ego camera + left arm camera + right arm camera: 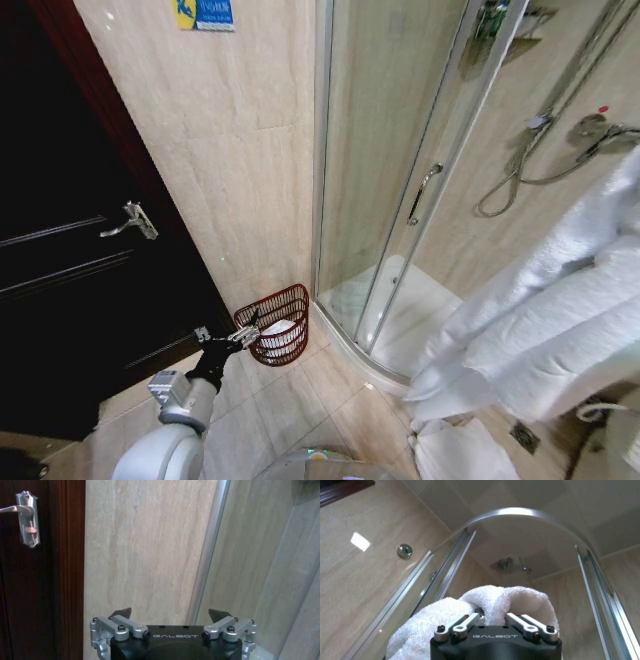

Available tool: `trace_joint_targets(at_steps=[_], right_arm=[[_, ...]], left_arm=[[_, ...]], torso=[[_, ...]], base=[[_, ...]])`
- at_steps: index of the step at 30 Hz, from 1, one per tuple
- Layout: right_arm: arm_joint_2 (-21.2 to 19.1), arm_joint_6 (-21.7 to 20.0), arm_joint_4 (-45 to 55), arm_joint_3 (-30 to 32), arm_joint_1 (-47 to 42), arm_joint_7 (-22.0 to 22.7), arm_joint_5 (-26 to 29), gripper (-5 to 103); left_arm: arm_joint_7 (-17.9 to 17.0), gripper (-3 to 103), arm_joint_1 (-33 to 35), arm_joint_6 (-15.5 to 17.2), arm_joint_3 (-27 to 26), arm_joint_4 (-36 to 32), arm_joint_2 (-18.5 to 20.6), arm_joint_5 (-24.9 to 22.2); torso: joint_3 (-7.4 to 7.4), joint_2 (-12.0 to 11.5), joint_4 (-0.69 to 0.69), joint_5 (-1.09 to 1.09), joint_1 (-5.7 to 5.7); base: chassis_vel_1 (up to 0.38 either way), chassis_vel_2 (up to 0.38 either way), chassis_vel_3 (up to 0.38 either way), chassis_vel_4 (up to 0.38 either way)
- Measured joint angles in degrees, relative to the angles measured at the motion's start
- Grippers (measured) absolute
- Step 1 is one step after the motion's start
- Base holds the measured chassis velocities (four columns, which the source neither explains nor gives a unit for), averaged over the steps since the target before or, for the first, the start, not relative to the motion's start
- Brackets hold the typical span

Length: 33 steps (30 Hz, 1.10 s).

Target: Discard the used towel into the hamper.

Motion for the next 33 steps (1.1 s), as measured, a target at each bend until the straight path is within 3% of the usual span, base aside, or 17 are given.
trace_joint_targets(at_steps=[12, 15, 22, 24, 33], right_arm=[[-0.03, -0.07, -0.04, -0.19, 0.15, 0.0, -0.31, 10], [-0.03, -0.11, -0.05, -0.21, 0.1, 0.0, -0.31, 10], [-0.12, -0.28, -0.02, -0.36, -0.19, 0.01, 0.12, 10], [-0.64, -0.23, -0.03, -0.56, -0.04, -0.02, 0.8, 10], [-2.76, 0.79, -0.06, -1.08, 0.67, -1.83, 3.37, 10]], left_arm=[[0.0, 100, 0.0, 0.0, 0.0, 0.0, 0.0, 0.0], [0.0, 100, 0.0, 0.0, 0.0, 0.0, 0.0, 0.0], [-0.01, 100, 0.0, 0.0, -0.02, 0.0, 0.06, 0.0], [-0.01, 100, 0.0, 0.0, -0.02, 0.0, 0.04, 0.0], [0.0, 100, 0.0, 0.0, 0.02, 0.0, -0.02, 0.0]], torso=[[0.0, 0.0, 0.01, -0.05, -0.01], [0.0, 0.0, 0.01, 0.02, 0.0], [0.0, -0.01, -0.02, -0.11, 0.0], [-0.01, 0.0, 0.02, 0.04, -0.02], [0.0, -0.01, -0.02, 0.03, 0.0]], base=[[0.09, 0.078, -0.082, -0.095], [0.215, 0.194, -0.193, -0.199], [0.183, 0.162, -0.178, -0.156], [0.042, 0.03, -0.007, -0.039], [-0.037, -0.024, 0.036, 0.019]])
